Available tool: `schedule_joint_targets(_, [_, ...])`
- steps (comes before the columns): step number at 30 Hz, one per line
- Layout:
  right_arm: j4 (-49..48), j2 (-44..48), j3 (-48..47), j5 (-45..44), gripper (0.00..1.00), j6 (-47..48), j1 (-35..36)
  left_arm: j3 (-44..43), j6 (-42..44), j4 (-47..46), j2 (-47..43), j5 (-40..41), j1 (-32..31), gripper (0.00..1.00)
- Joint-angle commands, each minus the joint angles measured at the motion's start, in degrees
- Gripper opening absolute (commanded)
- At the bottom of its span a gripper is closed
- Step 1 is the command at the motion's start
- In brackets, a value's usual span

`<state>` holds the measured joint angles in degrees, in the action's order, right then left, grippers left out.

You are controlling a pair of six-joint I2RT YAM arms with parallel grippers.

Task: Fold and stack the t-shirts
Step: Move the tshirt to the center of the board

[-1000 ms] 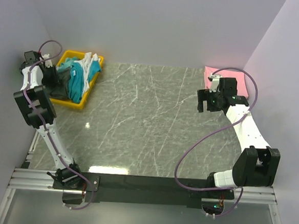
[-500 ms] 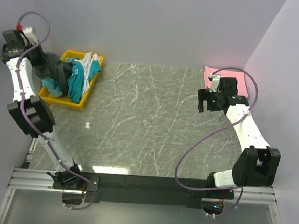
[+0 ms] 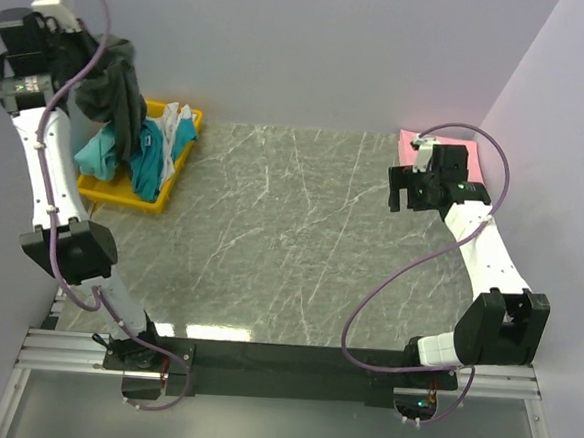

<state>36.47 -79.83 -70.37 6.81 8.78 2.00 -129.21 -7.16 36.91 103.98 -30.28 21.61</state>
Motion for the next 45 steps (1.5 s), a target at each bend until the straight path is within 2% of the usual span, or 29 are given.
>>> schedule_joint_targets(1, [0.3, 1.5, -3.3, 0.4, 1.0, -0.6, -0.8, -3.5, 1.0, -8.2, -7.3, 0.8, -7.6, 0.0])
schedule_joint_targets(2, [0.2, 1.7, -3.5, 0.5, 1.0, -0.8, -0.9, -3.5, 2.2, -9.0, -8.7, 2.3, -11.1, 0.0])
schedule_joint_targets(4, [0.4, 1.8, -3.9, 1.3, 1.0, -1.1, -1.3, -3.2, 2.7, -12.4, -9.9, 5.8, -14.0, 0.0])
schedule_joint_targets(7, [0.6, 1.9, -4.7, 1.8, 1.0, -1.6, -1.7, -3.5, 1.1, -17.7, -11.6, 6.9, -18.1, 0.0])
schedule_joint_targets(13, [0.2, 2.3, -5.2, 2.2, 1.0, -2.7, -3.7, -1.6, -4.7, -29.0, -14.2, 1.5, -23.4, 0.01])
schedule_joint_targets(18, [0.4, 2.1, -6.0, 3.6, 1.0, -3.3, -5.1, -1.6, -14.6, -35.6, -13.1, -6.0, -27.5, 0.01])
schedule_joint_targets(23, [0.8, 1.4, -6.6, 5.2, 1.0, -3.7, -5.9, 3.1, -17.7, -33.1, -13.1, -9.9, -33.5, 0.01])
schedule_joint_targets(26, [1.7, 0.6, -7.2, 7.1, 1.0, -3.6, -6.6, 13.3, -22.6, -34.1, -15.0, -12.5, -33.6, 0.01])
schedule_joint_targets(28, [1.9, 0.5, -7.2, 8.3, 1.0, -3.2, -6.8, 23.6, -22.2, -33.7, -16.5, -13.0, -33.0, 0.01])
schedule_joint_targets(29, [2.0, 0.5, -7.1, 8.6, 1.0, -3.0, -6.9, 30.6, -20.4, -33.2, -17.9, -13.0, -32.2, 0.01])
schedule_joint_targets(31, [2.7, 0.1, -7.1, 10.8, 1.0, -1.9, -6.9, 37.3, -17.4, -31.7, -19.1, -12.3, -30.8, 0.0])
schedule_joint_targets(34, [4.6, -0.9, -7.1, 14.4, 0.99, -0.7, -6.9, 46.9, -10.9, -26.3, -17.2, -10.9, -24.6, 0.01])
schedule_joint_targets(35, [5.0, -1.3, -6.7, 15.3, 0.98, -0.3, -6.7, 48.7, -4.9, -21.0, -15.6, -12.5, -20.2, 0.01])
schedule_joint_targets(36, [5.4, -2.0, -6.5, 16.3, 0.98, -0.3, -6.6, 49.0, -1.3, -17.3, -13.8, -13.5, -18.0, 0.05])
schedule_joint_targets(37, [6.0, -2.3, -6.0, 18.4, 0.97, -0.2, -6.5, 48.9, 1.9, -13.9, -9.3, -14.2, -16.0, 0.16])
schedule_joint_targets(38, [6.3, -2.7, -5.0, 19.2, 0.97, 0.2, -5.4, 46.9, 9.0, -5.0, -6.9, -14.7, -12.2, 0.28])
schedule_joint_targets(39, [6.8, -3.6, -4.3, 19.5, 0.95, 1.1, -4.6, 46.0, 11.5, -2.0, -4.7, -15.2, -10.6, 0.58])
schedule_joint_targets(40, [6.9, -3.8, -3.6, 18.7, 0.94, 1.5, -3.6, 45.4, 13.5, 0.5, -1.8, -15.3, -9.1, 0.73])
schedule_joint_targets(41, [6.6, -4.1, -1.6, 18.2, 0.93, 1.8, -2.7, 44.6, 15.7, 2.4, -1.1, -15.2, -6.7, 0.8])
schedule_joint_targets(42, [6.2, -4.5, -0.7, 18.2, 0.9, 2.1, -0.4, 44.2, 17.3, 4.6, -0.8, -14.7, -5.8, 0.96])
schedule_joint_targets(44, [4.7, -5.2, 1.4, 18.2, 0.86, 2.1, 1.0, 43.7, 20.7, 4.8, -2.1, -12.2, -5.5, 0.99])
schedule_joint_targets(45, [4.2, -6.4, 1.7, 18.5, 0.8, 1.7, 2.3, 43.8, 21.3, 3.3, -3.0, -11.2, -5.6, 0.99])
